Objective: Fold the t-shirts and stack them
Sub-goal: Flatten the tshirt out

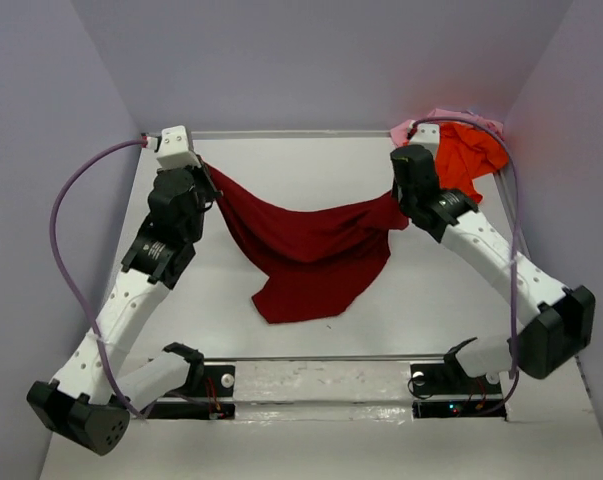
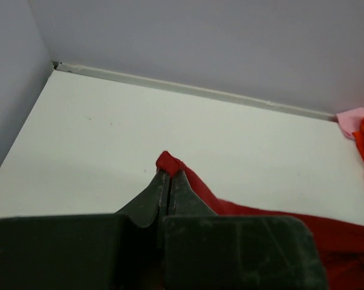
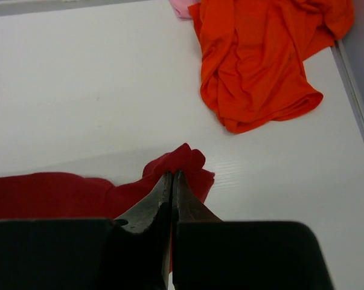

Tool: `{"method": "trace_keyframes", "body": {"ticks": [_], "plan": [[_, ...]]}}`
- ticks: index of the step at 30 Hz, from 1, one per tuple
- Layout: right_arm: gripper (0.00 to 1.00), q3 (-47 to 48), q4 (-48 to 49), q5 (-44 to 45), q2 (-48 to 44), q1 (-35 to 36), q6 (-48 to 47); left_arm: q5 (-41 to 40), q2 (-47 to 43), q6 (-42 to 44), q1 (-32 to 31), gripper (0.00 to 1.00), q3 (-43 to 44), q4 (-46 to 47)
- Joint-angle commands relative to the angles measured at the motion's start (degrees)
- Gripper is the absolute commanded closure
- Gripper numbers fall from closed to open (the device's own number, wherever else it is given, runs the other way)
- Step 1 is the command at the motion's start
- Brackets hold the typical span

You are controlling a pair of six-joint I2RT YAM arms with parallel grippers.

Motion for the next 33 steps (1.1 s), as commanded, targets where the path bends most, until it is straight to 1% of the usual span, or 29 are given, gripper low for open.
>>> {"method": "trace_keyframes", "body": {"ticks": [1, 3, 5, 6, 7, 8, 9, 10, 11, 12, 13, 15, 17, 18, 22, 23, 25, 28, 33], "plan": [[1.0, 8.5, 10.6, 10.2, 8.6, 0.1, -3.9, -4.7, 2.3, 1.7, 0.6, 1.0, 1.0, 8.7], [1.0, 11.9, 11.0, 10.5, 11.6, -0.5, -4.5, -5.5, 3.3, 1.8, 0.7, 1.0, 0.6, 9.6], [1.0, 13.3, 11.1, 8.8, 14.0, -1.0, -4.7, -5.4, 3.0, 2.2, 0.7, 1.0, -1.1, 10.6], [0.62, 13.5, 11.1, 3.9, 14.4, -1.0, -5.4, -5.0, 2.4, 2.1, 0.8, 1.0, -2.2, 11.2], [0.47, 13.6, 9.8, 1.3, 14.7, -1.0, -5.0, -4.2, 1.6, 2.3, 0.7, 1.0, -3.4, 12.1], [0.38, 13.2, 9.1, -2.1, 14.6, -1.0, -4.7, -3.8, 0.0, 2.4, 0.7, 1.0, -6.0, 13.8], [0.26, 12.6, 8.4, -7.2, 14.4, -1.0, -4.2, -3.7, -0.6, 2.3, 0.7, 1.0, -7.1, 14.3], [0.24, 10.2, 7.5, -9.4, 14.0, -1.0, -2.2, -3.9, -1.0, 2.0, 0.8, 1.0, -8.0, 14.7], [0.24, 8.6, 7.4, -15.9, 12.9, -1.0, -1.9, -4.0, -1.2, 2.2, 0.7, 1.0, -9.3, 15.1], [0.23, 7.0, 7.4, -18.1, 12.3, -1.0, -1.3, -4.0, -1.1, 2.3, 0.7, 1.0, -9.7, 15.1], [0.23, 3.1, 7.6, -20.1, 11.4, -0.5, 0.1, -4.0, -0.8, 2.2, 0.7, 1.0, -9.8, 14.9], [0.22, -0.2, 8.2, -26.5, 9.4, 0.8, -0.1, -3.2, 0.0, 1.7, 0.6, 1.0, -9.4, 14.3], [0.25, -3.0, 8.2, -29.2, 8.2, 2.0, -0.4, -2.7, 0.2, 1.4, 0.7, 1.0, -9.9, 14.7], [0.28, -5.7, 8.8, -31.1, 7.2, 3.3, -0.1, -2.7, 0.1, 1.2, 0.7, 1.0, -10.4, 15.0], [0.32, -10.8, 10.6, -33.9, 6.2, 7.5, 0.6, -2.3, 0.4, 0.9, 0.7, 1.0, -10.9, 14.7], [0.32, -11.6, 11.0, -34.6, 6.4, 8.4, 0.6, -2.3, 0.4, 0.9, 0.8, 1.0, -11.0, 14.7], [0.35, -13.4, 11.8, -35.2, 7.4, 11.1, 1.5, -2.4, -0.1, 0.9, 0.8, 1.0, -11.2, 14.7], [0.36, -14.0, 13.7, -35.6, 9.3, 14.5, 2.7, -3.2, -0.1, 0.9, 0.7, 1.0, -11.3, 14.4], [0.36, -12.2, 17.4, -35.6, 16.4, 21.4, 4.2, -3.0, 0.5, 0.4, 1.2, 1.0, -11.2, 13.8]]}}
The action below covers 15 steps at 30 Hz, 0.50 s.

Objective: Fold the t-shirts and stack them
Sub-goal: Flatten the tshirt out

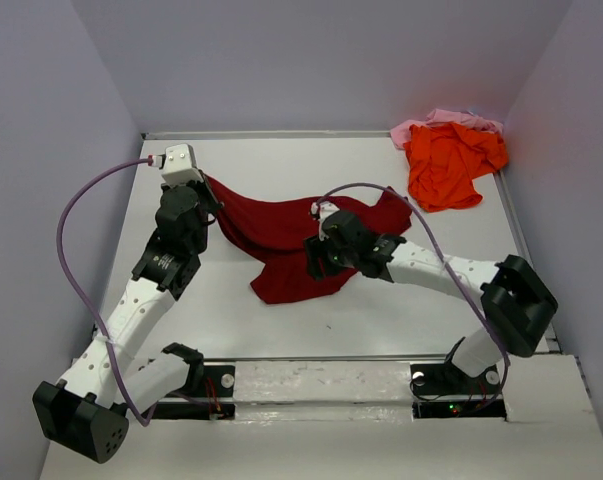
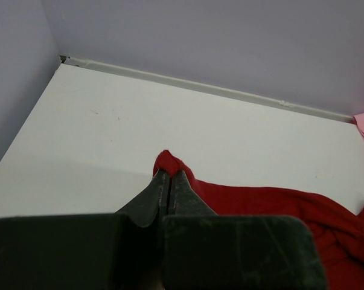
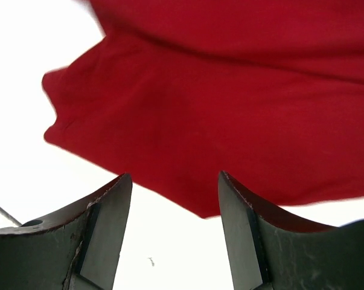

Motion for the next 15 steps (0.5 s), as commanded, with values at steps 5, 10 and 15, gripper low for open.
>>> {"method": "trace_keyframes", "body": {"ticks": [5, 10, 15], "plan": [[0.36, 6.2, 7.3, -3.4, 9.9, 8.1, 2.8, -0.3, 0.0, -1.1, 0.7, 1.0, -0.1, 3.2], [0.36, 9.3, 8.1, -3.7, 15.6, 10.7, 3.4, 0.2, 0.3, -1.2, 0.7, 1.0, 0.0, 3.0], [0.36, 12.5, 8.6, -4.4, 18.6, 12.9, 4.1, 0.1, 0.4, -1.2, 0.9, 1.0, 0.2, 2.7]]}}
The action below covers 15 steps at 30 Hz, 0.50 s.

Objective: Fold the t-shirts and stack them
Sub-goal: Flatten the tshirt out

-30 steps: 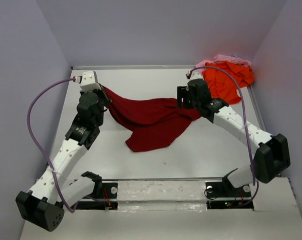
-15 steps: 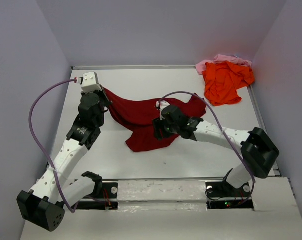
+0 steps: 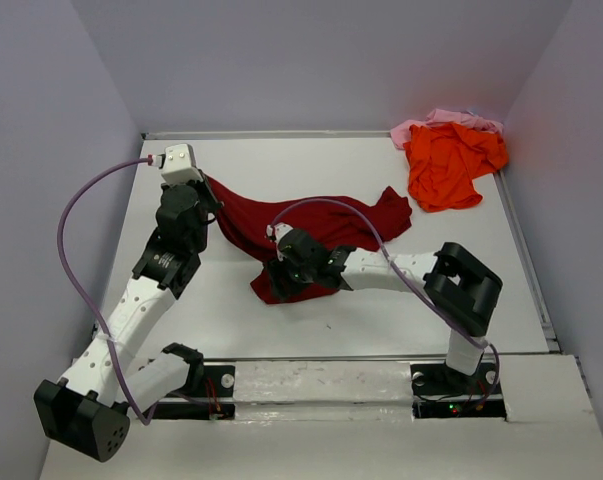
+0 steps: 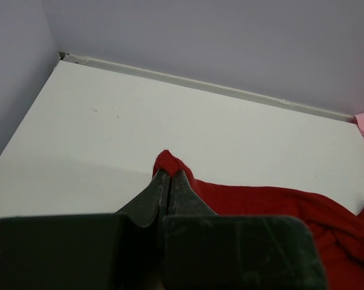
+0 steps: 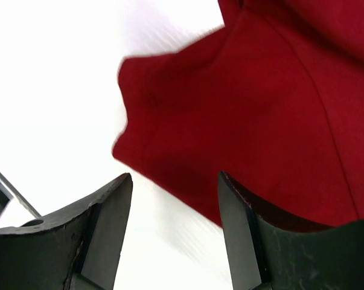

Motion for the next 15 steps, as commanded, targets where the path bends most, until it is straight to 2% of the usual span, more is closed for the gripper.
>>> {"method": "trace_keyframes", "body": {"ticks": [1, 8, 15], "plan": [[0.36, 4.6, 3.5, -1.2, 1.7, 1.7, 1.1, -0.4, -0.1, -0.5, 0.5, 1.0, 0.2, 2.7], [0.36, 8.3, 3.4, -1.6, 6.6, 5.0, 2.0, -0.2, 0.0, -0.6, 0.8, 1.0, 0.3, 2.5], [0.36, 8.1, 3.2, -1.6, 7.8, 5.5, 2.4, 0.1, 0.0, -0.7, 0.8, 1.0, 0.5, 2.4]]}}
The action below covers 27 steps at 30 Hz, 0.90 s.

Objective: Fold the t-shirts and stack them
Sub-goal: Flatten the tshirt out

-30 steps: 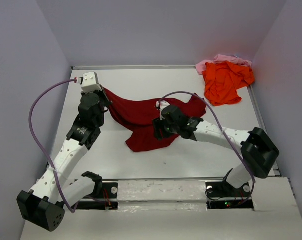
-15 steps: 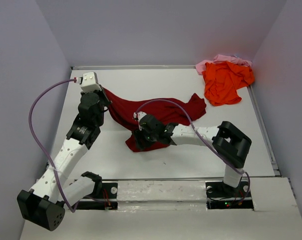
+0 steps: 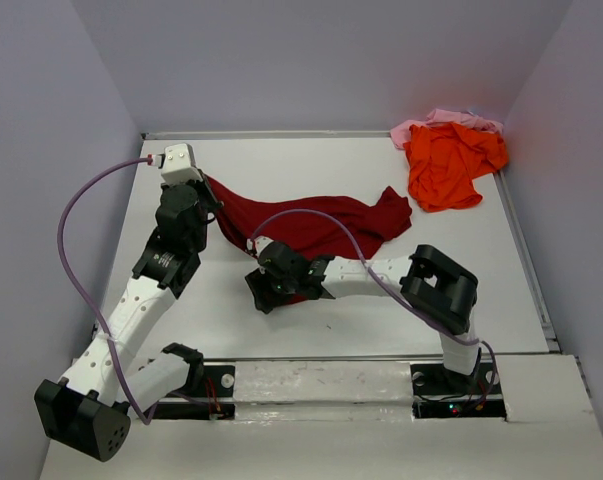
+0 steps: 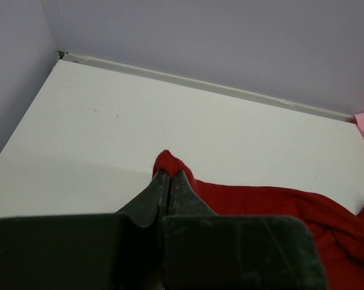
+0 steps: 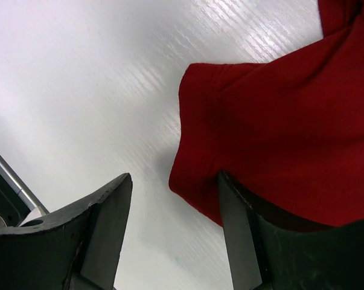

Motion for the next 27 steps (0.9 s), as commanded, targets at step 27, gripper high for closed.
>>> {"method": "trace_keyframes", "body": {"ticks": [27], "plan": [[0.71, -1.5, 3.5, 1.0, 4.3, 0.3, 3.0, 1.1, -1.0, -0.8, 0.6, 1.0, 0.3, 2.6]]}}
